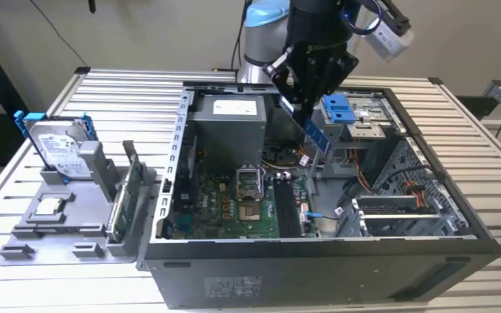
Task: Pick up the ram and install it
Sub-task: 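Insert the ram into the slot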
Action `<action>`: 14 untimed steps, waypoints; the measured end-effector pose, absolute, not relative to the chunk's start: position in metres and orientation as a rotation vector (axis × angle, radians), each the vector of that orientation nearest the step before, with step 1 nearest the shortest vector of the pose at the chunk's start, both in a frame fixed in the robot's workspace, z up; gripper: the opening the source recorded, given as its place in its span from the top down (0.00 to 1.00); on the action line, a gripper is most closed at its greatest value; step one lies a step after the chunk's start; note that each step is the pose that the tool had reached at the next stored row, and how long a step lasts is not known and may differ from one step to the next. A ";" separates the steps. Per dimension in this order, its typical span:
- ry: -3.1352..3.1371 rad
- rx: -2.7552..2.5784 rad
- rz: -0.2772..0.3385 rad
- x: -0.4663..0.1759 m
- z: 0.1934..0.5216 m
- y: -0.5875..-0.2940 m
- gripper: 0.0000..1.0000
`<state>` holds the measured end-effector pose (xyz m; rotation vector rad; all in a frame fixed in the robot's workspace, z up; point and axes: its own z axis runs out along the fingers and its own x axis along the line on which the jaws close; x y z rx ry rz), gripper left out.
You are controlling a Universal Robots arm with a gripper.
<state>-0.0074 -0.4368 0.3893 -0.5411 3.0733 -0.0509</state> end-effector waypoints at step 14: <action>3.113 -0.261 -0.054 -0.007 0.387 -0.437 0.86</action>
